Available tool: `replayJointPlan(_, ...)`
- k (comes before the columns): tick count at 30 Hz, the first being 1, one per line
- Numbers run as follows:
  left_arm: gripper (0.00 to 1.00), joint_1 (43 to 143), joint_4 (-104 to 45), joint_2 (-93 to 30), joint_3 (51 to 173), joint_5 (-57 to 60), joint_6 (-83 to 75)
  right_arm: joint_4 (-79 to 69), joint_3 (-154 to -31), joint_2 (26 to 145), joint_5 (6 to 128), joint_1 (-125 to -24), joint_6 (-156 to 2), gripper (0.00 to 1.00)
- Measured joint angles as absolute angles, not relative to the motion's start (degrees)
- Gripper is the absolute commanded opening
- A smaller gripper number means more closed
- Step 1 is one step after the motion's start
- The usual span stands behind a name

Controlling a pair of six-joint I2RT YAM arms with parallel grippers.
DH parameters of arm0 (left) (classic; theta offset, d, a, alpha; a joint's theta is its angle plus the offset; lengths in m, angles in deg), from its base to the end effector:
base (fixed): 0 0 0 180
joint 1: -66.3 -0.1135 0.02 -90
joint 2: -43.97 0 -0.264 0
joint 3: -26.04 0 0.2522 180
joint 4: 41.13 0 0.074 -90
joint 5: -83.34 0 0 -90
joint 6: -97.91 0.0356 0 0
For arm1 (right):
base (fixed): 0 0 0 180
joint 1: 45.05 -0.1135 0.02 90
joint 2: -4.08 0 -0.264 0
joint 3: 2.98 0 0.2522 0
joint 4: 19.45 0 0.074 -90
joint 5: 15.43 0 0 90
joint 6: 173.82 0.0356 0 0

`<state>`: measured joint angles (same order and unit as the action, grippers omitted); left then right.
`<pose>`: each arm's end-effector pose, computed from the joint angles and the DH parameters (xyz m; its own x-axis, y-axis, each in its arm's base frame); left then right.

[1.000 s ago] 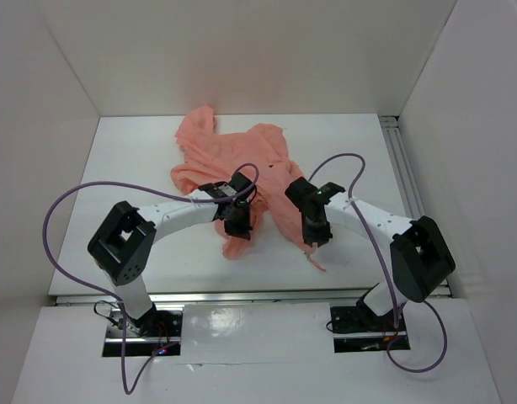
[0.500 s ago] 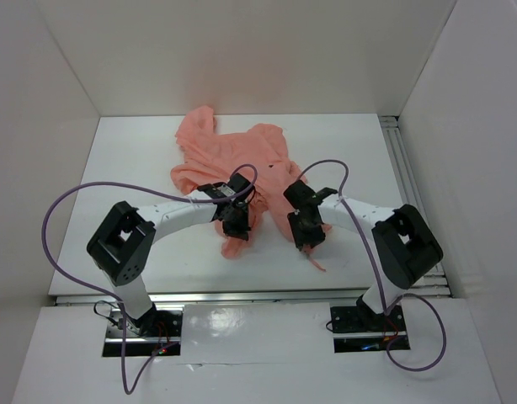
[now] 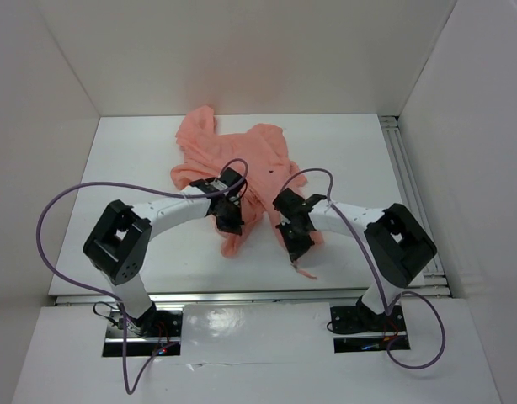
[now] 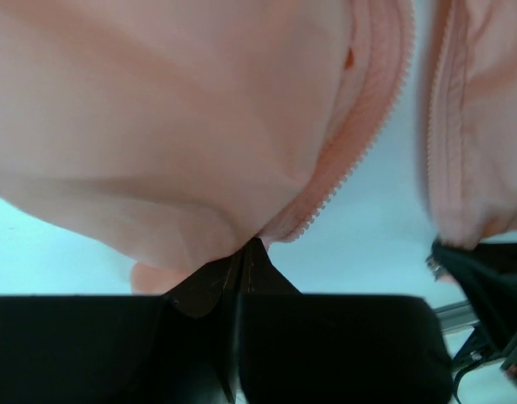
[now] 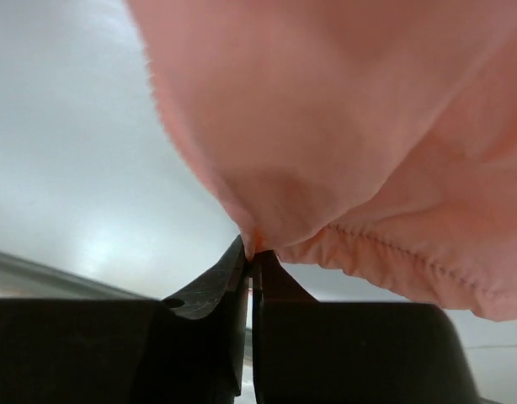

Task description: Zip up the jacket

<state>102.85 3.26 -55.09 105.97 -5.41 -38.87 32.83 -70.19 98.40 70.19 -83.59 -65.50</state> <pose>0.2797 -0.2083 0.1935 -0.9320 -0.2160 -0.2911 -0.1109 0.9345 -0.3383 0.2209 0.1794 0.1542 -0.9286 -0.3390 -0.1512 -0.3585 0.9245 0.1291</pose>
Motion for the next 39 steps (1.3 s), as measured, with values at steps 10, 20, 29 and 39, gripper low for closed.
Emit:
replayJointPlan(10, 0.0, 98.81, 5.03, -52.14, 105.97, -6.91, -38.72, 31.08, -73.75, 98.36, 61.57, -88.42, -61.52, 0.45)
replayJointPlan(20, 0.0, 97.15, 5.2, -51.27, 105.95, -6.96, -38.55, 30.47, -73.75, 92.89, 64.31, -85.93, -61.58, 0.4)
replayJointPlan(29, 0.0, 97.17, 5.16, -51.09, 105.06, -6.37, -38.57, 30.69, -70.01, 92.74, 67.1, -83.13, -64.43, 0.53)
replayJointPlan(39, 0.0, 97.52, 5.14, -51.07, 105.06, -6.06, -38.7, 30.71, -69.12, 94.05, 65.95, -83.57, -65.93, 0.53)
